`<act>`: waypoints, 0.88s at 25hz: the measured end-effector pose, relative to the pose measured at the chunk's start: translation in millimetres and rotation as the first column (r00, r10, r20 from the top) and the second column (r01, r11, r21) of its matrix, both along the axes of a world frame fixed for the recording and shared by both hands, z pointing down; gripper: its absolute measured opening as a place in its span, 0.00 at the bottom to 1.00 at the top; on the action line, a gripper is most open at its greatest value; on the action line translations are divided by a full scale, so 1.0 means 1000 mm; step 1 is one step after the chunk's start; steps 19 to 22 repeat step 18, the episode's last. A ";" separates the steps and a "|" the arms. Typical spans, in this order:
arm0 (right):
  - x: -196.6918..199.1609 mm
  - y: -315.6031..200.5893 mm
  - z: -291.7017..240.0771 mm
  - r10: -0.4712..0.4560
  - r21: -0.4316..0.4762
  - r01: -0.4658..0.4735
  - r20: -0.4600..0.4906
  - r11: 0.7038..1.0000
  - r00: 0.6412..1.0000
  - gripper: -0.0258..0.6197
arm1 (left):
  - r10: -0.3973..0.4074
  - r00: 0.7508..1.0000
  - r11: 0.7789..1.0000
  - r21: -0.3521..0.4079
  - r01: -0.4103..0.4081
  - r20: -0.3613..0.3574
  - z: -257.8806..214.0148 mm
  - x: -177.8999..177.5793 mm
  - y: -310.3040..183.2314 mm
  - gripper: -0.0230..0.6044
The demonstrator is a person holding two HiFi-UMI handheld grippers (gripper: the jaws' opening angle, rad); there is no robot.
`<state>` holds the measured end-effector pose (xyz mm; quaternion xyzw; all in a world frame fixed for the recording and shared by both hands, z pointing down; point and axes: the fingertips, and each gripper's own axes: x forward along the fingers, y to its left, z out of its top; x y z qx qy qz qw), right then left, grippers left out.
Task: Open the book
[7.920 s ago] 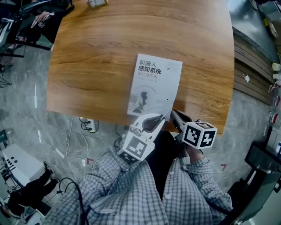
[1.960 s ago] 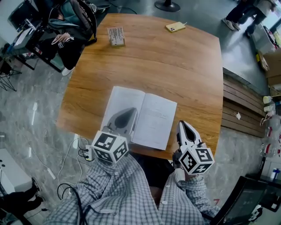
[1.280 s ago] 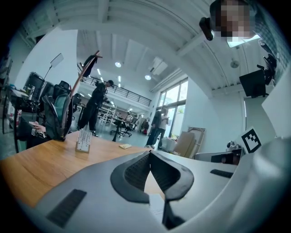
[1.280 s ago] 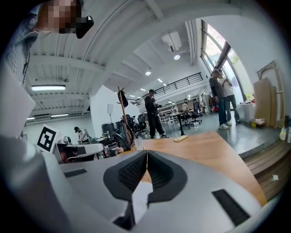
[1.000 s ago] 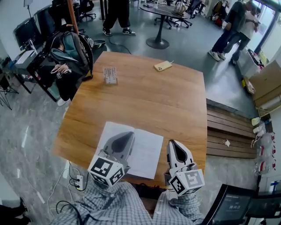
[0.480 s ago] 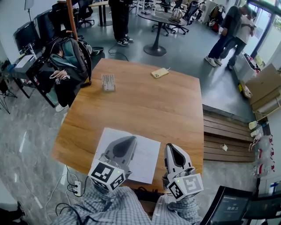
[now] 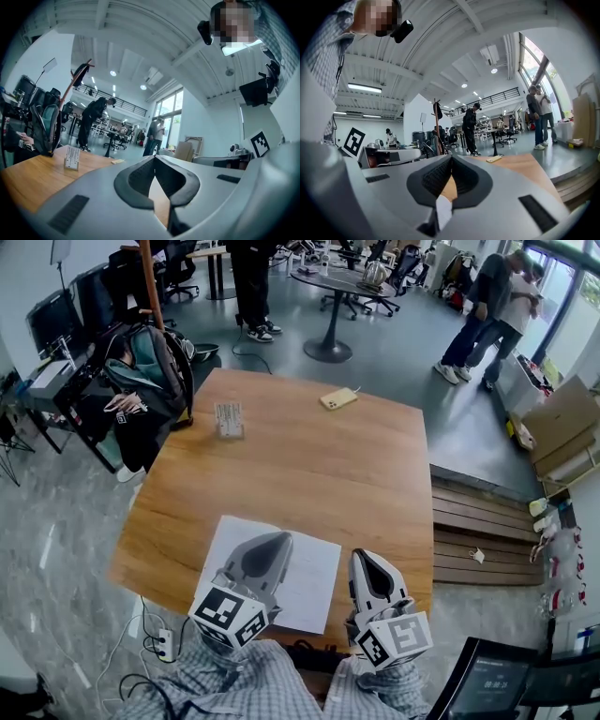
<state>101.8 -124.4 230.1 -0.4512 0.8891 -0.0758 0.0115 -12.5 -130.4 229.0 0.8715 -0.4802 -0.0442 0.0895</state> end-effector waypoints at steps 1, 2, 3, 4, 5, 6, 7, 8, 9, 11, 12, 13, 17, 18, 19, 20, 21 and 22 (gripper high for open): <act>0.000 0.000 0.000 -0.001 0.001 0.001 0.000 1.000 1.000 0.07 | 0.000 1.000 1.000 -0.001 0.000 -0.001 0.000 0.000 0.000 0.05; -0.001 0.000 0.000 -0.002 0.001 0.002 0.000 1.000 1.000 0.07 | 0.000 1.000 1.000 -0.002 0.000 -0.001 0.000 0.001 -0.001 0.05; -0.001 0.000 0.001 -0.003 0.000 0.003 0.001 1.000 1.000 0.07 | 0.001 1.000 1.000 -0.003 -0.001 -0.001 0.001 0.001 0.000 0.05; -0.001 0.000 0.001 -0.004 -0.002 0.004 0.001 1.000 1.000 0.07 | 0.001 1.000 1.000 -0.003 -0.001 -0.002 0.001 0.002 0.000 0.05; -0.001 0.000 0.002 -0.004 -0.003 0.004 0.001 1.000 1.000 0.07 | 0.002 1.000 1.000 -0.003 -0.002 -0.002 0.001 0.002 0.000 0.05; -0.001 0.001 0.002 -0.004 -0.003 0.004 0.000 1.000 1.000 0.07 | 0.002 1.000 1.000 -0.003 -0.002 -0.002 0.001 0.002 0.001 0.05; -0.002 0.001 0.002 -0.004 -0.004 0.004 -0.001 1.000 1.000 0.07 | 0.001 1.000 1.000 -0.002 -0.001 0.001 0.001 0.001 0.001 0.05; -0.002 0.002 0.002 -0.004 -0.004 0.004 -0.001 1.000 1.000 0.07 | 0.000 1.000 1.000 -0.001 0.000 0.008 0.002 0.001 0.001 0.05; -0.002 0.002 0.002 -0.004 -0.005 0.004 -0.002 1.000 1.000 0.07 | 0.000 1.000 1.000 0.001 0.000 0.018 0.002 0.001 0.002 0.05; -0.001 0.002 0.003 -0.005 -0.008 0.005 -0.004 1.000 1.000 0.07 | 0.003 1.000 1.000 0.004 -0.004 0.029 0.003 0.004 0.002 0.05; -0.001 0.001 0.003 -0.005 -0.009 0.005 -0.004 1.000 1.000 0.07 | 0.006 1.000 1.000 0.002 -0.006 0.030 0.003 0.005 0.002 0.05; 0.000 0.001 0.003 -0.005 -0.010 0.005 -0.004 1.000 1.000 0.07 | 0.008 1.000 1.000 0.001 -0.008 0.031 0.004 0.006 0.001 0.05; -0.002 0.000 0.004 -0.003 -0.008 0.003 -0.005 1.000 1.000 0.07 | 0.011 1.000 1.000 -0.009 -0.011 0.025 0.006 0.005 0.000 0.05; -0.002 0.000 0.004 -0.003 -0.008 0.003 -0.005 1.000 1.000 0.07 | 0.011 1.000 1.000 -0.012 -0.011 0.021 0.006 0.005 0.000 0.05; -0.002 0.000 0.004 -0.003 -0.008 0.003 -0.005 1.000 1.000 0.07 | 0.011 1.000 1.000 -0.012 -0.011 0.021 0.006 0.005 0.000 0.05; -0.002 0.000 0.004 -0.003 -0.008 0.003 -0.005 1.000 1.000 0.07 | 0.011 1.000 1.000 -0.012 -0.011 0.021 0.006 0.005 0.000 0.05; -0.002 0.000 0.004 -0.003 -0.008 0.003 -0.005 1.000 1.000 0.07 | 0.011 1.000 1.000 -0.012 -0.011 0.021 0.006 0.005 0.000 0.05; -0.002 0.000 0.004 -0.003 -0.008 0.003 -0.005 1.000 1.000 0.07 | 0.011 1.000 1.000 -0.012 -0.011 0.021 0.006 0.005 0.000 0.05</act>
